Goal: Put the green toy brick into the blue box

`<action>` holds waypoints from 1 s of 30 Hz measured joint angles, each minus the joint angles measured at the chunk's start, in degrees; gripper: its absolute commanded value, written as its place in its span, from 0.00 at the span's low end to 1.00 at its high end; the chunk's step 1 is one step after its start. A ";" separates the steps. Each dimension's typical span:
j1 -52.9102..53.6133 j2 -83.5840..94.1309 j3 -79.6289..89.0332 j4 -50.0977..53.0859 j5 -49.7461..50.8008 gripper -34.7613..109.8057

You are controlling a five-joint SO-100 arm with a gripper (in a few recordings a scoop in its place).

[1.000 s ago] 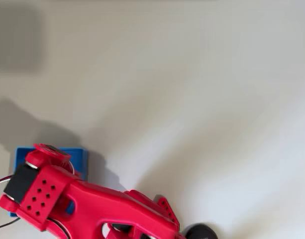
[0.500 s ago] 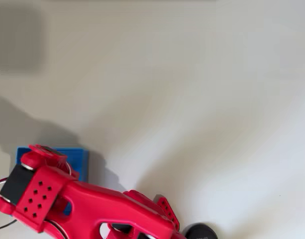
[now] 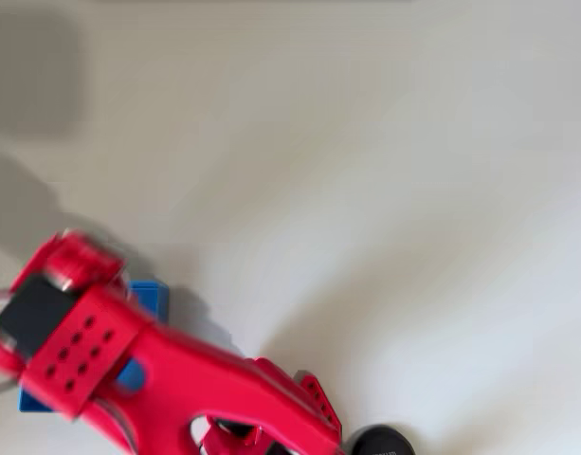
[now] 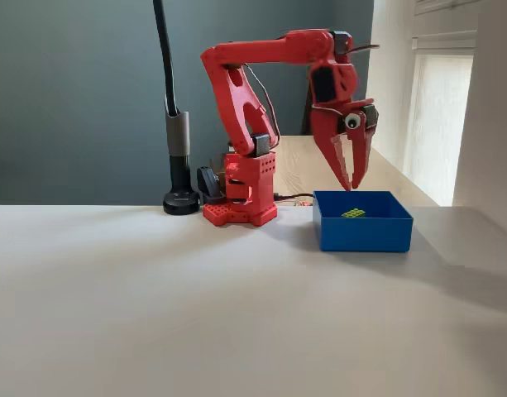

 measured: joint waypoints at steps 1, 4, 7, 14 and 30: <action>2.46 0.00 -0.35 0.00 -0.26 0.24; 9.32 0.00 -0.35 0.00 -1.93 0.24; 15.64 0.00 -0.35 0.00 -2.11 0.24; 30.23 0.00 -0.35 -0.53 -2.72 0.24; 41.75 13.54 21.80 -13.71 -8.00 0.24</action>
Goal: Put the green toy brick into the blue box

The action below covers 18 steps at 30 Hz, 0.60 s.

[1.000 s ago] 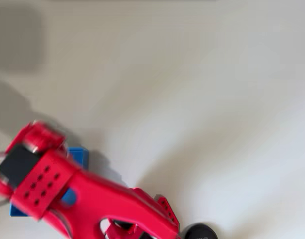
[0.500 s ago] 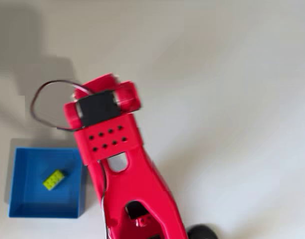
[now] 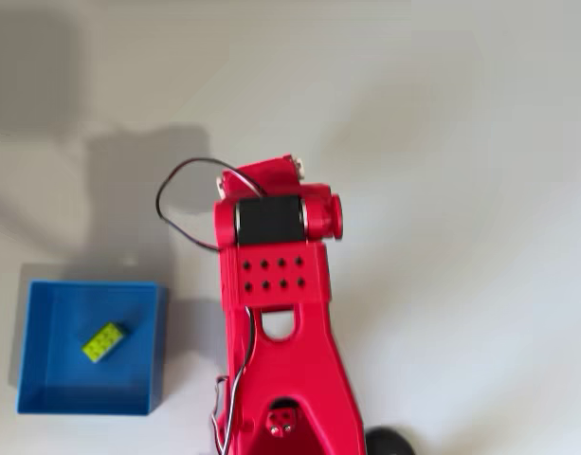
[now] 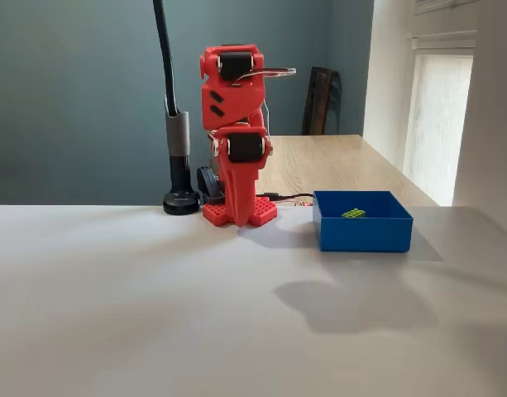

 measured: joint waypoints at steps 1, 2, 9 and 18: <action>0.00 2.72 2.64 -0.70 -0.44 0.24; 0.18 5.10 5.36 -1.58 -0.70 0.24; 0.88 22.50 22.76 -6.24 -3.16 0.24; 0.88 38.06 36.56 -6.50 -2.37 0.24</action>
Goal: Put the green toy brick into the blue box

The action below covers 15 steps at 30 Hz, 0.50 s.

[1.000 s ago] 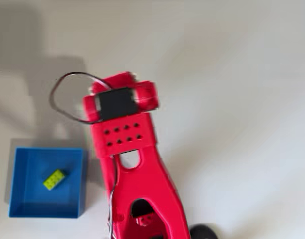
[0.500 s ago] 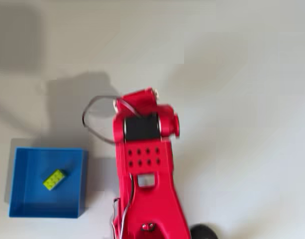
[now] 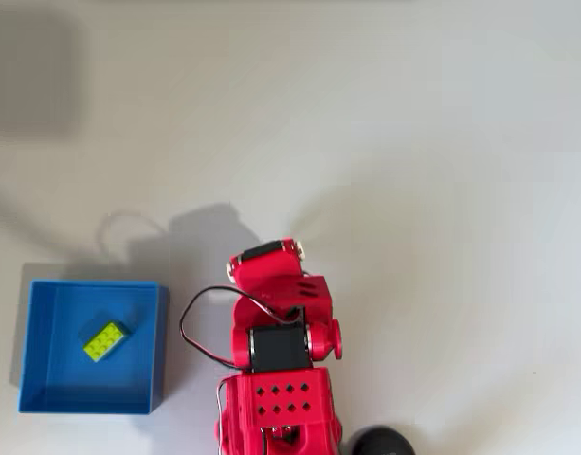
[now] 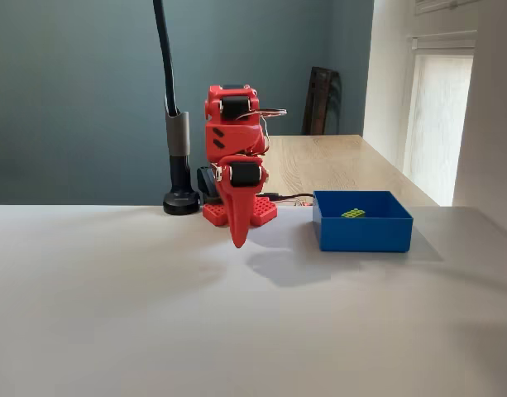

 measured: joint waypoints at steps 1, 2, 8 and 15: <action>0.00 1.23 1.05 0.00 0.26 0.24; 0.00 2.37 2.11 0.00 0.35 0.24; 1.14 8.61 7.03 0.00 0.53 0.24; 0.44 14.77 8.70 0.00 1.49 0.24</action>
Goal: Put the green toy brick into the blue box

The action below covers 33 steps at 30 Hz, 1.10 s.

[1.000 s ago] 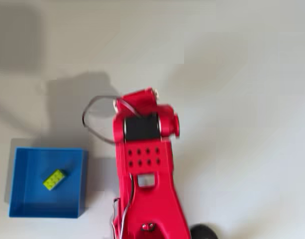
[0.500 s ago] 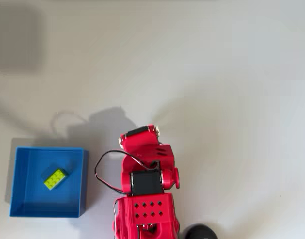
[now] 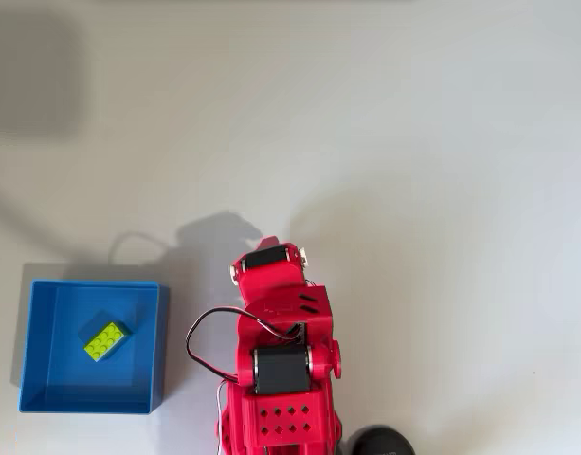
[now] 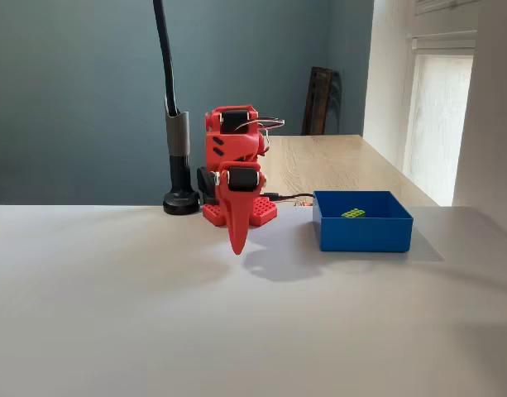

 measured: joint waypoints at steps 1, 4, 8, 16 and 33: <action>0.00 0.26 0.09 0.00 0.00 0.24; 0.00 0.70 0.09 0.00 0.00 0.24; 0.00 0.70 0.09 0.00 0.00 0.24; 0.00 0.70 0.09 0.00 0.00 0.24; 0.00 0.70 0.09 0.00 0.00 0.24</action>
